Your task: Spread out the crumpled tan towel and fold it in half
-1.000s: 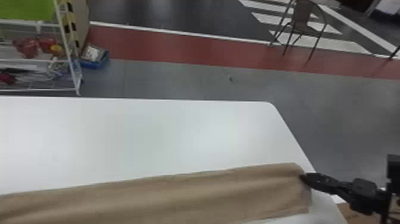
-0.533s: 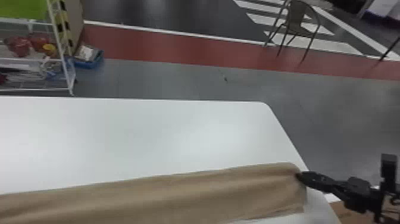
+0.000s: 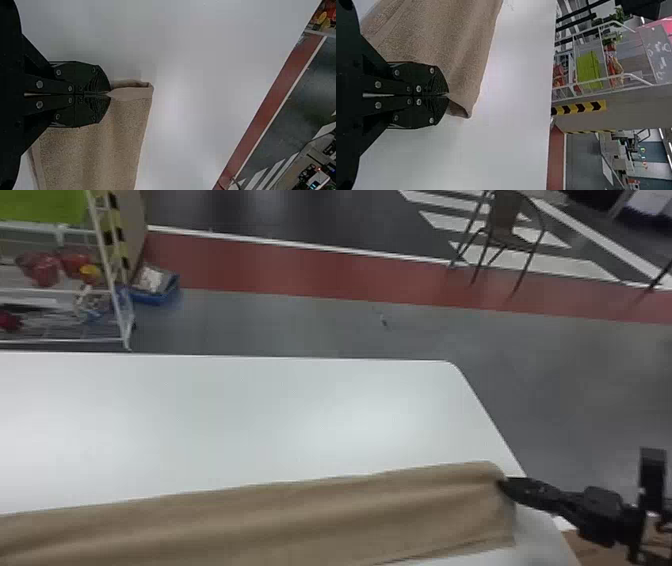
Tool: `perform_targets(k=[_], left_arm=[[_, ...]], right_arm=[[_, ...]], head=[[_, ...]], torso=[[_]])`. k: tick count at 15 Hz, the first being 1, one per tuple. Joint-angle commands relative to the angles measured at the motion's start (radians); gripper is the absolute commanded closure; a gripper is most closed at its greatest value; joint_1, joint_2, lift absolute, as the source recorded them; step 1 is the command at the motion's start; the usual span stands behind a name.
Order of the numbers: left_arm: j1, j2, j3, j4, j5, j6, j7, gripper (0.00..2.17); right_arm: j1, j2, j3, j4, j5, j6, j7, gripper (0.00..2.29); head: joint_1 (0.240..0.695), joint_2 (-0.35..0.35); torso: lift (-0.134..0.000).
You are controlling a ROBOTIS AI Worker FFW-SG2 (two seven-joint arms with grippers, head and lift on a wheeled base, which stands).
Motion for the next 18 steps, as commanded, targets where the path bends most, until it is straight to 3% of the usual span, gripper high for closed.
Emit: perform_targets(k=[1, 3, 5, 8, 9, 10, 12, 16, 18], left_arm=[[-0.001, -0.001, -0.012, 0.004, -0.009, -0.006, 0.007, 1.75], [-0.001, -0.003, -0.019, 0.001, -0.009, -0.006, 0.024, 1.62], [-0.001, -0.003, -0.019, -0.003, -0.009, -0.006, 0.026, 1.17], [-0.001, -0.003, -0.028, -0.002, -0.011, -0.006, 0.033, 1.15], [-0.005, -0.001, -0.035, -0.002, -0.011, -0.01, 0.04, 0.99], [-0.006, -0.001, -0.038, -0.002, -0.012, -0.01, 0.04, 0.65], [-0.008, -0.001, -0.044, -0.002, -0.017, -0.01, 0.038, 0.25], [-0.003, -0.004, -0.033, -0.037, -0.023, -0.016, 0.047, 0.15], [0.032, -0.011, 0.002, -0.089, -0.009, -0.052, 0.05, 0.14]], right_arm=[[0.0, 0.003, 0.003, 0.004, 0.014, -0.023, 0.005, 1.2], [0.0, 0.003, 0.003, 0.004, 0.016, -0.026, 0.005, 1.19], [0.012, 0.002, -0.003, -0.002, 0.017, -0.017, 0.005, 1.19], [0.049, 0.005, -0.008, -0.049, 0.017, 0.008, 0.005, 1.18], [0.052, 0.008, -0.017, -0.056, 0.017, 0.008, 0.005, 1.04], [0.052, 0.008, -0.026, -0.056, 0.017, 0.008, 0.005, 0.87], [0.053, 0.008, -0.035, -0.056, 0.016, 0.004, 0.005, 0.52], [0.053, 0.009, -0.051, -0.065, 0.016, 0.026, 0.005, 0.41], [0.055, 0.017, -0.098, -0.075, -0.002, 0.026, 0.005, 0.19]], head=[[0.695, -0.278], [0.695, -0.276], [0.695, -0.276], [0.695, -0.282], [0.695, -0.282], [0.695, -0.283], [0.695, -0.294], [0.695, -0.31], [0.695, -0.303]], torso=[[-0.122], [-0.122], [-0.122], [-0.122], [-0.122], [-0.122], [-0.122], [-0.122], [-0.122]])
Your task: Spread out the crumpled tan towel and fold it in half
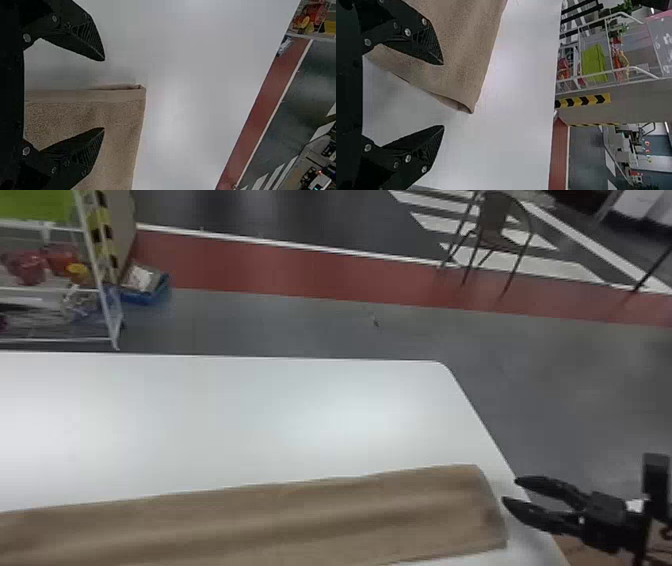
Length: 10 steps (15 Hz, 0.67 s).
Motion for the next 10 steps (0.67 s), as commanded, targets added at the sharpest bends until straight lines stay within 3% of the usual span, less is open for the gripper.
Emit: perform_targets(k=[1, 3, 6, 8, 10], left_arm=[[0.039, -0.009, 0.05, -0.059, 0.042, -0.037, -0.007, 0.14], [0.067, -0.029, 0.105, -0.082, 0.142, -0.074, -0.027, 0.14], [0.094, -0.066, 0.087, -0.09, 0.151, -0.141, -0.036, 0.14], [0.131, -0.083, 0.084, -0.088, 0.208, -0.233, -0.049, 0.15], [0.165, -0.083, 0.049, -0.088, 0.221, -0.325, -0.049, 0.14]], right_arm=[[0.001, 0.004, -0.054, -0.007, -0.036, -0.003, 0.005, 0.17], [0.001, 0.003, -0.081, -0.007, -0.043, -0.012, 0.005, 0.09], [0.001, 0.006, -0.091, 0.01, -0.062, -0.021, 0.005, 0.11], [0.001, 0.029, -0.114, 0.01, -0.102, -0.027, 0.005, 0.12], [-0.004, 0.055, -0.143, 0.008, -0.144, -0.027, 0.005, 0.15]], head=[[0.695, -0.302], [0.695, -0.308], [0.695, -0.348], [0.695, -0.35], [0.695, -0.35]], torso=[[-0.122], [-0.122], [-0.122], [-0.122], [-0.122]])
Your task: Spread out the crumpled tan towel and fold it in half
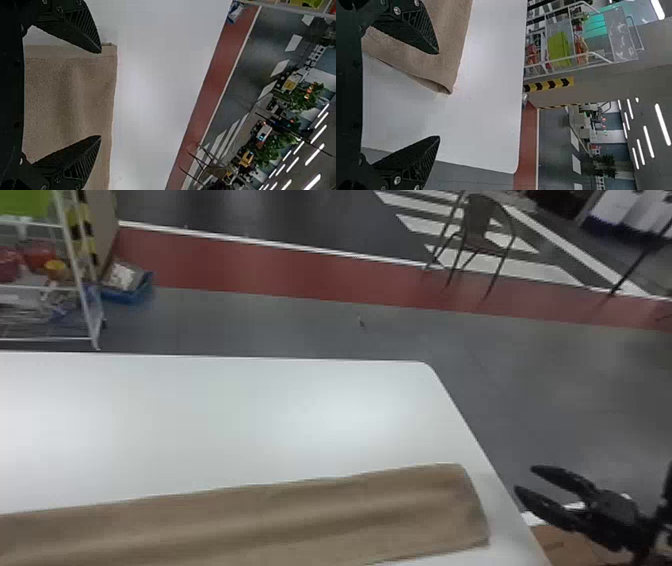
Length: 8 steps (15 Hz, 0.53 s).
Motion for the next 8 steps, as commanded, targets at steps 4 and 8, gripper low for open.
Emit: perform_targets(k=[4, 8], left_arm=[[0.049, -0.004, -0.056, 0.002, 0.01, -0.081, 0.008, 0.15], [0.06, -0.004, -0.096, 0.002, -0.025, -0.063, 0.042, 0.14]], right_arm=[[0.003, 0.057, -0.053, -0.034, -0.063, 0.015, 0.005, 0.16], [0.029, 0.1, -0.058, -0.173, -0.054, 0.205, 0.005, 0.17]], head=[[0.695, -0.35], [0.695, -0.35]], torso=[[-0.122], [-0.122]])
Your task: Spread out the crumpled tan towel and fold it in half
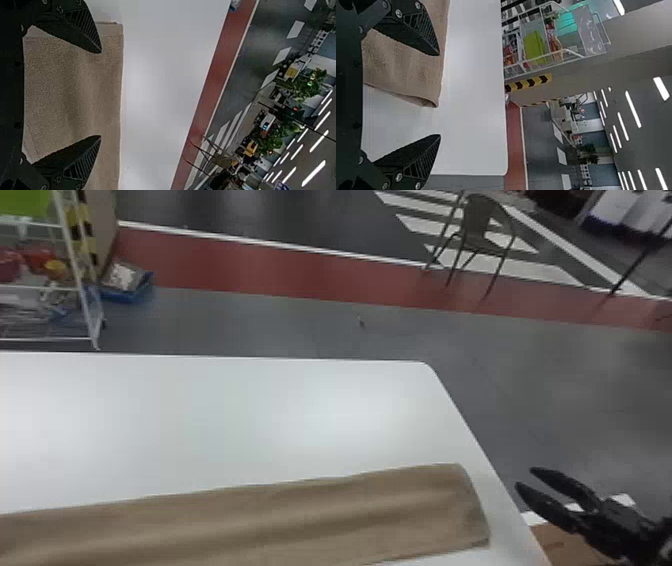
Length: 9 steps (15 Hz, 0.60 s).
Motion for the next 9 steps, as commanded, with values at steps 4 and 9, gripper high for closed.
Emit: perform_targets(k=[4, 9], left_arm=[[-0.007, -0.003, -0.087, 0.003, -0.113, 0.052, 0.041, 0.14], [-0.037, 0.002, -0.13, 0.009, -0.199, 0.104, 0.055, 0.15]], right_arm=[[-0.02, 0.009, -0.002, -0.072, 0.061, 0.114, 0.005, 0.2], [-0.072, -0.03, 0.068, -0.028, 0.173, 0.108, 0.005, 0.21]], head=[[0.695, -0.35], [0.695, -0.35]], torso=[[-0.122], [-0.122]])
